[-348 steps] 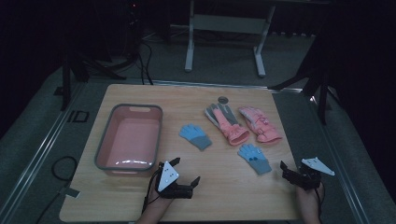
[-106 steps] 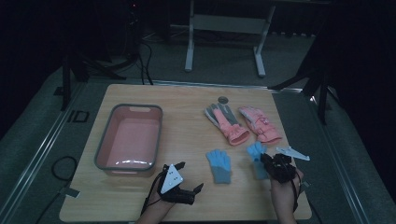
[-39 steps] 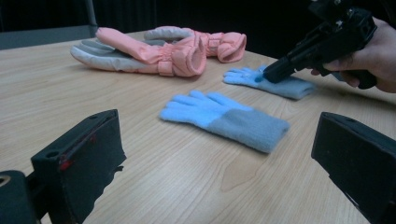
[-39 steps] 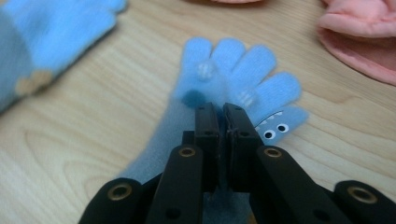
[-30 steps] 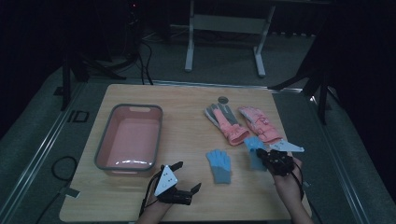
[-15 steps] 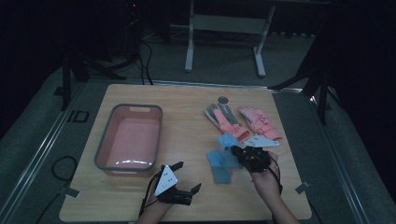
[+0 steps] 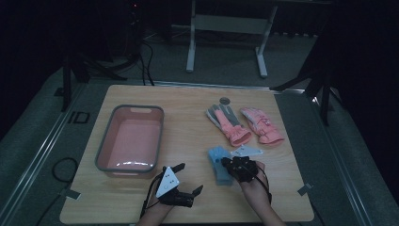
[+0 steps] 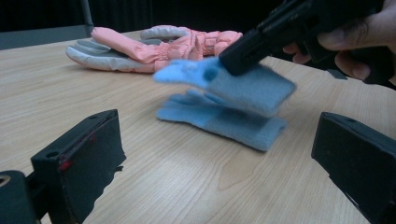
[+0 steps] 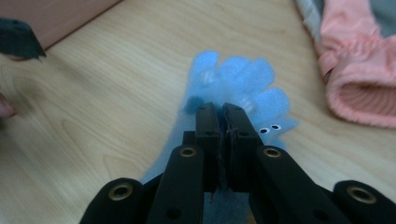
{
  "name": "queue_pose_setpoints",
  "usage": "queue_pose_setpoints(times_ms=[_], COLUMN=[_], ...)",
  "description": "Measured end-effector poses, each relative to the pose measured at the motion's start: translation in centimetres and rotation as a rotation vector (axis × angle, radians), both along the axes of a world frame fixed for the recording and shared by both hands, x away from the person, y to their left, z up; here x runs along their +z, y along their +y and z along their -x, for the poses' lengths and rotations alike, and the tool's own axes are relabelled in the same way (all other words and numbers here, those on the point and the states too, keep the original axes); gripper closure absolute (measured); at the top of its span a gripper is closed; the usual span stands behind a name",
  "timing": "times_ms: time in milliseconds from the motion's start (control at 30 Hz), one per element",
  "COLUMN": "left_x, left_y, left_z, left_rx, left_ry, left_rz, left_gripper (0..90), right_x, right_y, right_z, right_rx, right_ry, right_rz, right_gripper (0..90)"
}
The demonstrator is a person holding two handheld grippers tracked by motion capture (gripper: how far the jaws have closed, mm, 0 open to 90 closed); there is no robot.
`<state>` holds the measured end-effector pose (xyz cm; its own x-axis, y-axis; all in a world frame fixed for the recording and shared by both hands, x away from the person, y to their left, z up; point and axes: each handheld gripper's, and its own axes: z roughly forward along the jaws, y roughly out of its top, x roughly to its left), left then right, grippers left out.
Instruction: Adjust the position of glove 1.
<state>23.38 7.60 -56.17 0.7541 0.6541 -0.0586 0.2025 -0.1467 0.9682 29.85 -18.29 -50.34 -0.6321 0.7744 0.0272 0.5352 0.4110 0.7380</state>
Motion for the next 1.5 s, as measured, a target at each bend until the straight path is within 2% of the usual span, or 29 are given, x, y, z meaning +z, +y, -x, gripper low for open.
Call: queue_pose_setpoints(times_ms=[533,800,900,1033,1067,1167,1233,1267,1300,1333,1367,1433,1500], left_x=[0.0,0.0,0.0,0.0,0.0,0.0,0.0,0.0,0.1,0.1,0.2,0.4,0.5], left_y=[0.0,0.0,0.1,0.0,0.0,-0.3,-0.4,-0.5,-0.6,-0.6,-0.5,-0.3,-0.1], left_z=[-0.1,-0.1,-0.1,-0.1,-0.1,0.1,0.2,0.3,0.2,0.2,0.1,0.0,-0.1], left_rx=[-0.002,-0.005,-0.006,-0.007,-0.007,-0.030,-0.039,-0.032,-0.021,-0.004,0.011,0.030,0.035], left_ry=[0.005,0.009,0.009,0.005,0.005,-0.032,-0.054,-0.067,-0.066,-0.070,-0.072,-0.049,-0.033], left_rz=[0.003,0.005,0.005,0.002,0.002,-0.040,-0.055,-0.066,-0.081,-0.090,-0.106,-0.094,-0.085], left_gripper=[2.2,2.2,2.2,2.2,2.3,3.3,3.3,3.3,3.3,3.3,3.4,3.7,3.9], right_x=[-2.8,-3.7,-3.6,-3.0,-3.0,-2.4,-2.1,-2.0,-1.8,-1.7,-1.6,-1.5,-1.4], right_y=[0.2,0.0,0.0,-0.1,-0.1,-0.9,-1.3,-1.6,-1.9,-2.2,-2.6,-3.2,-3.6], right_z=[-0.5,-0.9,-0.9,-0.6,-0.6,-0.7,-0.8,-0.9,-1.1,-1.2,-1.4,-1.7,-2.0], right_rx=[-0.008,-0.002,0.001,0.027,0.027,0.070,0.080,0.089,0.111,0.128,0.128,0.123,0.112], right_ry=[0.061,0.081,0.081,0.075,0.075,0.061,0.052,0.050,0.063,0.082,0.085,0.097,0.099], right_rz=[0.037,0.041,0.035,0.025,0.025,-0.012,-0.017,-0.023,-0.047,-0.058,-0.072,-0.095,-0.085], right_gripper=[84.3,78.9,73.6,60.7,60.7,51.8,46.8,39.8,32.5,28.8,28.4,24.0,20.8])
